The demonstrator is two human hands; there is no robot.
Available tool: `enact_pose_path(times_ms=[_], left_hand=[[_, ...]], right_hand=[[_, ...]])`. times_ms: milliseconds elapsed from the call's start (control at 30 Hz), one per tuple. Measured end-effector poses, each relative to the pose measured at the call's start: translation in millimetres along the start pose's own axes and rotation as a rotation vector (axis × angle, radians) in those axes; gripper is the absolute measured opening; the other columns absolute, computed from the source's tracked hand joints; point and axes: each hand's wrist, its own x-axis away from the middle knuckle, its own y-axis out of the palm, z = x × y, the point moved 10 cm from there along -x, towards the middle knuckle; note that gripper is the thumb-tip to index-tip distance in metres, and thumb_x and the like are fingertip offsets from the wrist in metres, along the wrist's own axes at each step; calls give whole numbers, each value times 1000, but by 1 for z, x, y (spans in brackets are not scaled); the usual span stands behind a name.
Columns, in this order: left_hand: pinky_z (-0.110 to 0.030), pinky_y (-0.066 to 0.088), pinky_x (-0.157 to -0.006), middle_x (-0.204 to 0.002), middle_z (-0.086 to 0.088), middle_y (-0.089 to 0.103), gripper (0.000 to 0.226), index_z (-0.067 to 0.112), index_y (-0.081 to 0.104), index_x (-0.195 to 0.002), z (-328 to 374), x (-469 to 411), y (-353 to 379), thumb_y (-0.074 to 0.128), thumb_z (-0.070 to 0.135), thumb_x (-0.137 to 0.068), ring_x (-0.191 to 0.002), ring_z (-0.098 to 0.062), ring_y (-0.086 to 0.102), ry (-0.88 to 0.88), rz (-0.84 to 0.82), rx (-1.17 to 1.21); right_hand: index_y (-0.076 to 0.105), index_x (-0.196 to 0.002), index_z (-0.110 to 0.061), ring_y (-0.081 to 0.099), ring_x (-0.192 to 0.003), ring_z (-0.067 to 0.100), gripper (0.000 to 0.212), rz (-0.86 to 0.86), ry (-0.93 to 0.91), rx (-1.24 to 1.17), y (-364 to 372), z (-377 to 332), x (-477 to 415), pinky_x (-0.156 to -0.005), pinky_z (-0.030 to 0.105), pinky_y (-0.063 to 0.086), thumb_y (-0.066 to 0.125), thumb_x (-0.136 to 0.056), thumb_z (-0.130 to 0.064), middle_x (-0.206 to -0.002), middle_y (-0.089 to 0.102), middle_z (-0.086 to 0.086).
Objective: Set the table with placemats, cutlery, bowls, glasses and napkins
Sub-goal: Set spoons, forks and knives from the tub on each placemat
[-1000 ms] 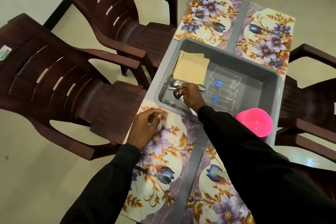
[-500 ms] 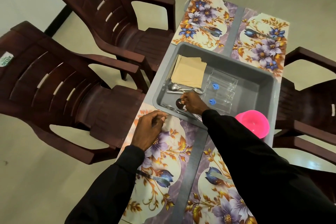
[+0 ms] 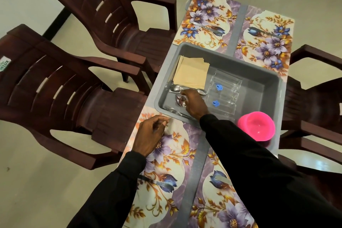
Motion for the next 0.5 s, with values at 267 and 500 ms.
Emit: enact_pose_path(times_ms=[267, 500], left_hand=[[-44, 60, -94, -107, 4, 77, 18, 14, 75, -112, -9, -1, -1, 62, 12, -101, -102, -15, 72, -23, 12, -5], [-45, 59, -95, -107, 1, 77, 18, 13, 76, -112, -13, -1, -3, 62, 13, -101, -102, -18, 73, -52, 25, 31]], right_hand=[[72, -101, -12, 67, -92, 28, 20, -343, -11, 106, 47, -13, 0, -78, 40, 56, 71, -82, -9, -102, 72, 10], [67, -100, -12, 61, -99, 26, 17, -490, 92, 62, 52, -5, 3, -87, 38, 52, 63, -85, -6, -107, 65, 8]])
